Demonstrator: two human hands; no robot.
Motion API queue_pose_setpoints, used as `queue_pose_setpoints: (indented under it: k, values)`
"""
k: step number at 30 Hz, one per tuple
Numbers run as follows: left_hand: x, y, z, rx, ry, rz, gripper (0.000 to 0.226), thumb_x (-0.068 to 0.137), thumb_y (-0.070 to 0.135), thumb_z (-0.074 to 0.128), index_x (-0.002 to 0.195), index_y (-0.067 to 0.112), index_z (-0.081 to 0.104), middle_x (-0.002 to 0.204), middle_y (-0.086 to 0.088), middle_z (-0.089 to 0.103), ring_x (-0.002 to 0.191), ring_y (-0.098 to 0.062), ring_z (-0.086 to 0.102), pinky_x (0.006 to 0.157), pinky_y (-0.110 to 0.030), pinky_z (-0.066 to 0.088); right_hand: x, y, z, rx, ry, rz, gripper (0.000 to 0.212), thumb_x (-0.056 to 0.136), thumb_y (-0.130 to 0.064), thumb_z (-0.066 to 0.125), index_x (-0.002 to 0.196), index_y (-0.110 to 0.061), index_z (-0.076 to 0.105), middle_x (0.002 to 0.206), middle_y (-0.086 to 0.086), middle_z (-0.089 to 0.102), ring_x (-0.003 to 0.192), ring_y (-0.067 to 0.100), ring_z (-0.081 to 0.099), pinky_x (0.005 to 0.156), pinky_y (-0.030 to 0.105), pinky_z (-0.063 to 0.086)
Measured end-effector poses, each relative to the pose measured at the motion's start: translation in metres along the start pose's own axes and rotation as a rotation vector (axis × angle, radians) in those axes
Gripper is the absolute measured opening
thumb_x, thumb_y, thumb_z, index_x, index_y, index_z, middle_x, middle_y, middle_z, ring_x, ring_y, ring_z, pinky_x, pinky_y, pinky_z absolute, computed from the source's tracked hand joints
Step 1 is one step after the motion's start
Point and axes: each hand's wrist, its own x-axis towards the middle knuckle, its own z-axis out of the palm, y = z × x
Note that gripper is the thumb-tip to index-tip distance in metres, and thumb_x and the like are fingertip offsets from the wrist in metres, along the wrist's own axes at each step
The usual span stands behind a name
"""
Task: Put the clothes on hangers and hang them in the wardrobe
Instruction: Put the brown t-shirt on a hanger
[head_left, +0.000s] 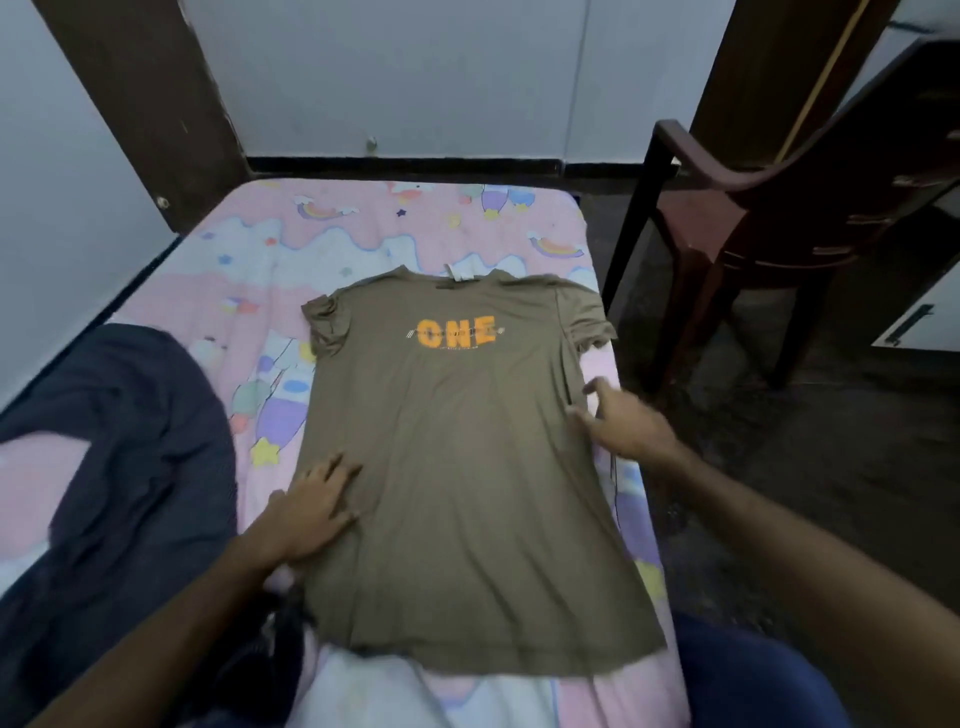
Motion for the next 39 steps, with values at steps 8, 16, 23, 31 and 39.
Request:
queue_pose_setpoints:
  k: [8,16,23,31,39]
  values:
    - [-0.100,0.009,0.019,-0.257,-0.009,-0.225,0.090,0.093,0.035,0.068,0.155,0.008,0.008,0.140,-0.029,0.041,0.124,-0.047,0.050,0.100,-0.045,0.043,-0.164,-0.005,0.065,0.009,-0.172,-0.004,0.073,0.099,-0.042,0.057,0.159,-0.032,0.015,0.143,0.012,0.057,0.123,0.035,0.058,0.097,0.043,0.049]
    - [-0.153,-0.008,-0.007,-0.214,-0.004,-0.077,0.037,0.107,0.033,0.034,0.129,0.011,0.055,0.130,-0.016,0.062,0.112,-0.033,0.062,0.095,-0.037,0.048,-0.202,0.035,0.036,0.059,-0.068,-0.009,0.037,0.098,-0.029,0.064,0.135,-0.024,0.062,0.138,0.000,0.064,0.126,0.024,0.060,0.107,0.038,0.045]
    - [-0.156,-0.036,-0.021,-0.036,-0.146,-0.035,0.029,0.094,0.012,0.049,0.117,0.020,0.064,0.125,-0.001,0.062,0.105,-0.017,0.056,0.092,-0.029,0.043,-0.208,0.032,0.022,-0.225,-0.227,-0.008,0.035,0.099,-0.036,0.059,0.131,-0.023,0.059,0.134,0.003,0.064,0.119,0.026,0.061,0.095,0.036,0.049]
    - [-0.140,0.006,0.004,0.310,0.020,0.388,0.070,0.088,0.065,0.053,0.144,0.026,0.039,0.131,0.000,0.046,0.118,-0.022,0.052,0.094,-0.039,0.043,-0.212,-0.032,0.061,-0.539,-0.010,-0.450,0.041,0.096,-0.052,0.051,0.126,-0.024,0.053,0.133,0.003,0.047,0.121,0.028,0.047,0.096,0.040,0.038]
    - [-0.136,0.026,0.039,0.452,0.103,0.324,0.068,0.082,0.060,0.051,0.133,0.015,0.043,0.124,-0.010,0.050,0.103,-0.033,0.054,0.085,-0.045,0.052,-0.208,-0.093,0.142,-0.431,0.024,-0.761,0.023,0.082,-0.023,0.060,0.104,-0.016,0.058,0.106,0.009,0.059,0.093,0.033,0.060,0.061,0.039,0.044]
